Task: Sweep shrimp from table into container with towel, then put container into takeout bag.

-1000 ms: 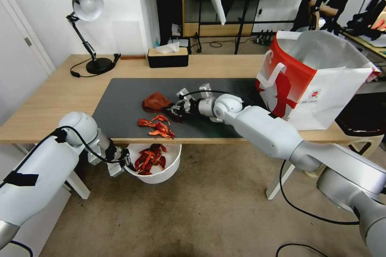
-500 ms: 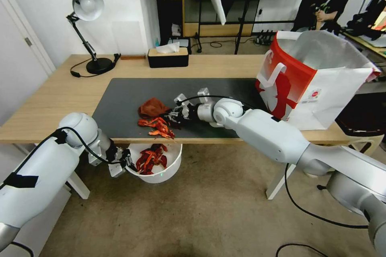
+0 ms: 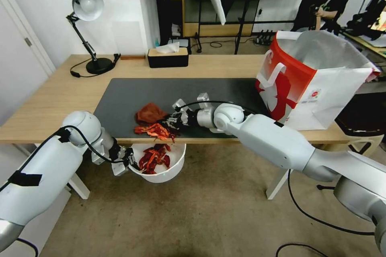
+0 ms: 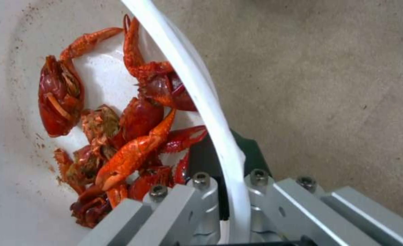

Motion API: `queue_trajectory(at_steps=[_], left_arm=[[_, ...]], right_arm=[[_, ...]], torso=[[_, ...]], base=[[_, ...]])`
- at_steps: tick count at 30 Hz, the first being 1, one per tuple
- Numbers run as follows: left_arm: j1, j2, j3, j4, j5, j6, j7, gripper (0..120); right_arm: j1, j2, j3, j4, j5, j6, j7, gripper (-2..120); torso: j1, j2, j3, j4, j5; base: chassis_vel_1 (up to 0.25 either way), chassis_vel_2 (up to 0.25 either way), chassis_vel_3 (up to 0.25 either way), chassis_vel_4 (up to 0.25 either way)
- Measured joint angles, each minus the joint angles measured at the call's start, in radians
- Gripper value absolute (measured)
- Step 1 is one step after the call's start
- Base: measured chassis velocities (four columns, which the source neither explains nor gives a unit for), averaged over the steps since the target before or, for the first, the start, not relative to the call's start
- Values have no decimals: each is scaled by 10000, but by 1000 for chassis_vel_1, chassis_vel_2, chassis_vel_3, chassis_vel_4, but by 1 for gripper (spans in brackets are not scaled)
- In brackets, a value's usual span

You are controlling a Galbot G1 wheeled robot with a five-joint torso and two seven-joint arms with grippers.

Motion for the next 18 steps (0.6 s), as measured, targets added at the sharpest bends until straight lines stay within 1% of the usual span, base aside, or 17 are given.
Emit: queue_trajectory(at_steps=[8, 18], left_arm=[[-32, -6, 3, -49, -5, 0, 11, 0], [-67, -116, 4, 39, -13, 0, 7, 0]], right_arm=[[-29, -92, -57, 346, 106, -53, 99, 10], [-151, -340, -150, 888, 212, -63, 163, 10]], torso=[[1, 0, 1, 1, -1], [0, 0, 1, 0, -1]], base=[[0, 0, 0, 0], [0, 0, 0, 0]])
